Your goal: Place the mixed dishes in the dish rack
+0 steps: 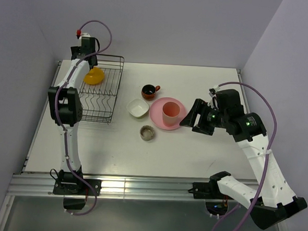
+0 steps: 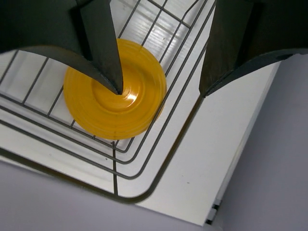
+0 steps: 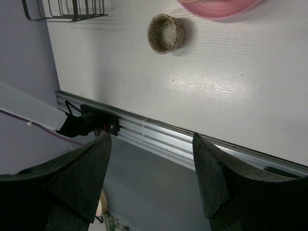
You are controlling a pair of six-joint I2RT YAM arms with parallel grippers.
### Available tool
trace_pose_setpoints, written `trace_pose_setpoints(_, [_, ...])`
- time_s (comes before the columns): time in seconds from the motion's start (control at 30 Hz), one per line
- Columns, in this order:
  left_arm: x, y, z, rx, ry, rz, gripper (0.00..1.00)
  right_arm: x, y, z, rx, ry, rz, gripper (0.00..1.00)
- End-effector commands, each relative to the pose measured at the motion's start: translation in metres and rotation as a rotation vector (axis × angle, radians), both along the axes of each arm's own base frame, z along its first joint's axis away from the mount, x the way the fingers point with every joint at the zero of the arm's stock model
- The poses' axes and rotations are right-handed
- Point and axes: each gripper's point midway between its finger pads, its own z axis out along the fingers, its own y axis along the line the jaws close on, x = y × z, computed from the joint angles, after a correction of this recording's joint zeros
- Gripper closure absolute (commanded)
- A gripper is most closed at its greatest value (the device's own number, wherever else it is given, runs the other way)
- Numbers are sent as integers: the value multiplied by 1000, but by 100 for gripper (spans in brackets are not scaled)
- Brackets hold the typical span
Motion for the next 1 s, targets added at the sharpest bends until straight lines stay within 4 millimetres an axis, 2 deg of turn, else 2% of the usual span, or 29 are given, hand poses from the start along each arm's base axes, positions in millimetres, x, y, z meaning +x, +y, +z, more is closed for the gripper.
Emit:
trace_pose_setpoints(0.0, [-11, 0, 86, 8, -161, 68, 29, 1, 1, 22, 29, -62, 1, 24])
trace_pose_setpoints(0.1, [-28, -11, 98, -32, -144, 72, 31, 1, 1, 23, 30, -61, 6, 24])
trace_pose_setpoints(0.13, [-32, -26, 100, -77, -147, 53, 33, 0, 1, 24, 30, -64, 5, 24])
trace_pose_setpoints(0.2, [-51, -61, 103, -189, -113, -51, 36, 1, 1, 21, 31, -65, 2, 24])
trace_pose_setpoints(0.23, [-59, -90, 103, -235, -98, -116, 36, 1, 2, 22, 35, -67, 3, 24])
trace_pose_setpoints(0.27, [-75, -109, 105, -289, -88, -152, 36, 2, 2, 21, 38, -69, 6, 25])
trace_pose_setpoints(0.3, [-88, -153, 102, -349, -49, -263, 36, 1, 3, 21, 44, -71, 12, 25])
trace_pose_setpoints(0.33, [-100, -173, 97, -375, -22, -291, 36, 2, 4, 22, 47, -74, 16, 25])
trace_pose_setpoints(0.37, [-112, -188, 104, -386, -17, -318, 36, 3, 5, 22, 49, -81, 20, 25])
trace_pose_setpoints(0.4, [-129, -217, 102, -408, 19, -377, 35, 3, 5, 25, 50, -92, 26, 24])
trace_pose_setpoints(0.5, [-157, -251, 96, -485, 76, -428, 36, 3, 5, 31, 48, -121, 35, 25])
trace_pose_setpoints(0.53, [-171, -266, 87, -515, 124, -453, 36, 2, 3, 33, 46, -135, 31, 25])
trace_pose_setpoints(0.6, [-190, -281, 86, -544, 154, -480, 38, 0, 1, 35, 42, -147, 36, 24])
trace_pose_setpoints(0.7, [-213, -280, 79, -565, 178, -459, 38, -6, -1, 34, 40, -153, 38, 25])
trace_pose_setpoints(0.73, [-221, -281, 68, -584, 198, -449, 38, -10, -3, 35, 44, -165, 38, 24])
trace_pose_setpoints(0.77, [-227, -280, 74, -604, 184, -456, 38, -12, -3, 33, 44, -161, 37, 25])
trace_pose_setpoints(0.8, [-233, -282, 73, -615, 188, -462, 38, -14, -4, 32, 44, -162, 37, 25])
trace_pose_setpoints(0.83, [-240, -281, 63, -619, 209, -448, 38, -17, -5, 32, 47, -166, 38, 24])
trace_pose_setpoints(0.87, [-244, -278, 63, -619, 209, -440, 38, -20, -6, 30, 43, -161, 36, 24])
trace_pose_setpoints(0.9, [-252, -280, 52, -626, 237, -427, 38, -22, -7, 31, 45, -168, 35, 24])
trace_pose_setpoints(0.97, [-260, -287, 44, -648, 265, -436, 39, -24, -9, 30, 42, -170, 35, 24])
